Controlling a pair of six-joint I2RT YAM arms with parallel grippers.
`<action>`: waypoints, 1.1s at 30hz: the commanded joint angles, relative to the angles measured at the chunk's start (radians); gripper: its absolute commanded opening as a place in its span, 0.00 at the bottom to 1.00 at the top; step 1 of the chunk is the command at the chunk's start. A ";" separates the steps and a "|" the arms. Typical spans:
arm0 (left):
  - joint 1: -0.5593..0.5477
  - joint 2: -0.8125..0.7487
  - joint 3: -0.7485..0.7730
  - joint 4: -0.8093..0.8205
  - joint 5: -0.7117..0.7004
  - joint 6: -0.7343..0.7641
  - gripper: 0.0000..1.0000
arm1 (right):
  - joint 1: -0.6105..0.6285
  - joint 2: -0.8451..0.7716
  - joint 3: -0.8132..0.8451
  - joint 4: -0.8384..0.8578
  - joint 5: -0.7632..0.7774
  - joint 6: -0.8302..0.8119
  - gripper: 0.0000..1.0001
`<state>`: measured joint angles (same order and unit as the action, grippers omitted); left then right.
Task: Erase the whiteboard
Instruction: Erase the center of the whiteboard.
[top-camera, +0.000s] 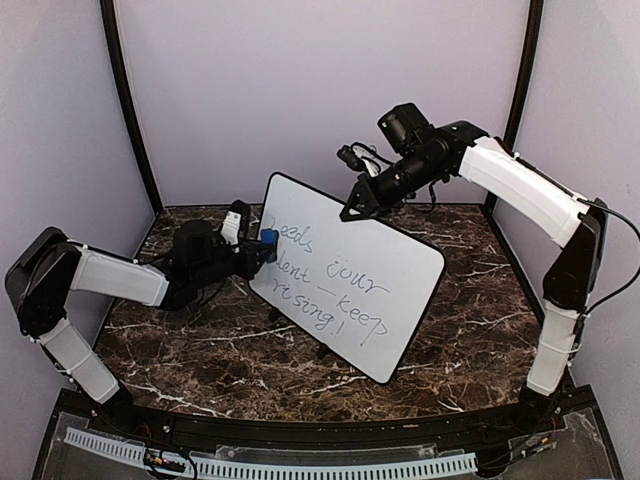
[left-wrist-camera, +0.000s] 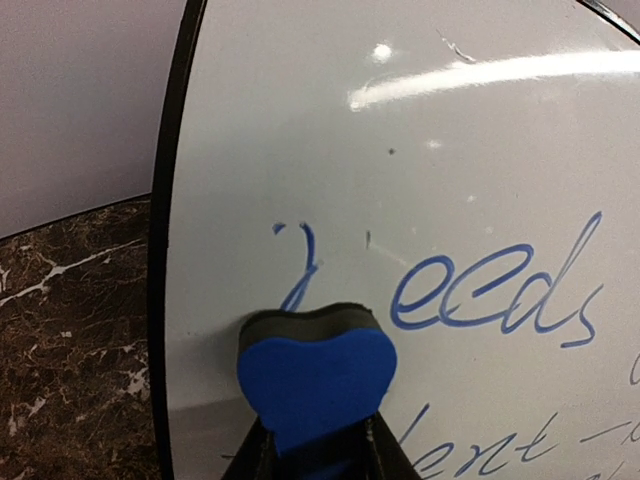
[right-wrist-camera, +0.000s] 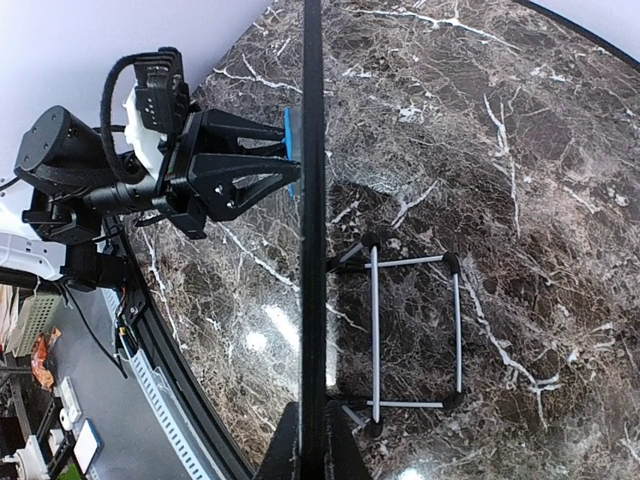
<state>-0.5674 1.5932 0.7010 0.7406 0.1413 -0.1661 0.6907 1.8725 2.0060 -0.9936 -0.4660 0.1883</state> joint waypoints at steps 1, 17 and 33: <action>-0.002 0.009 0.117 -0.043 0.024 -0.015 0.00 | 0.008 -0.036 -0.026 0.043 -0.009 -0.010 0.00; -0.002 0.027 0.088 -0.131 0.098 -0.206 0.00 | 0.015 -0.045 -0.033 0.031 0.014 -0.022 0.00; 0.092 0.062 0.177 -0.101 0.224 -0.332 0.00 | 0.015 -0.035 -0.029 0.027 0.018 -0.036 0.00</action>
<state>-0.5110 1.6371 0.7914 0.6510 0.3069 -0.4484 0.6907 1.8618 1.9816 -0.9916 -0.4145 0.1837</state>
